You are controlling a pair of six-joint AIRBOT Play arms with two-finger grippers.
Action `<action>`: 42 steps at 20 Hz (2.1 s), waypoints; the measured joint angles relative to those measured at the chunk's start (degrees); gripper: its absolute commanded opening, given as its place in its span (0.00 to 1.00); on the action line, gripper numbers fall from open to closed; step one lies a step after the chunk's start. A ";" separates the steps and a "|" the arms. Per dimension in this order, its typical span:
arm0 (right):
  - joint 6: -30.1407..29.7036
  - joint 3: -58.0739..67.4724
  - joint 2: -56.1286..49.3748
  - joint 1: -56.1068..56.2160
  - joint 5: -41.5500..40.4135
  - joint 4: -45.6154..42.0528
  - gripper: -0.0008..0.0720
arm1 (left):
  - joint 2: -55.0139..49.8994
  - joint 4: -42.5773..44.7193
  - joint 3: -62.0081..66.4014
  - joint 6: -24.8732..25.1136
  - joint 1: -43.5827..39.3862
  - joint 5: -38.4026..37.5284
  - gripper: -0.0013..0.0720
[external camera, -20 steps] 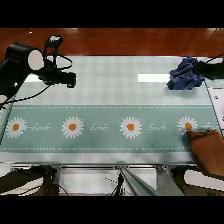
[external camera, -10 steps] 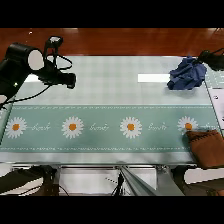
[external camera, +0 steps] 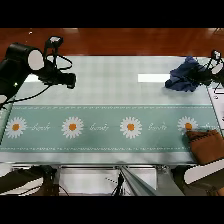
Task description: Fold the shirts.
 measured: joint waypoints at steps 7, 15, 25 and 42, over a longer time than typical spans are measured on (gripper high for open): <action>-9.51 -0.13 14.78 0.24 5.38 11.54 0.05 | 0.72 -0.02 10.05 1.03 0.00 -6.05 1.00; -20.39 -0.11 42.34 11.52 8.11 31.71 0.05 | 8.02 -1.01 31.04 2.21 -0.87 -14.60 1.00; -12.68 -0.11 37.03 46.51 19.56 17.44 0.05 | 18.12 -1.46 35.23 2.34 -2.47 -29.35 1.00; -8.96 -0.07 30.91 41.53 30.45 -12.66 0.85 | 35.08 -6.82 -18.18 -1.27 -2.38 -21.22 0.99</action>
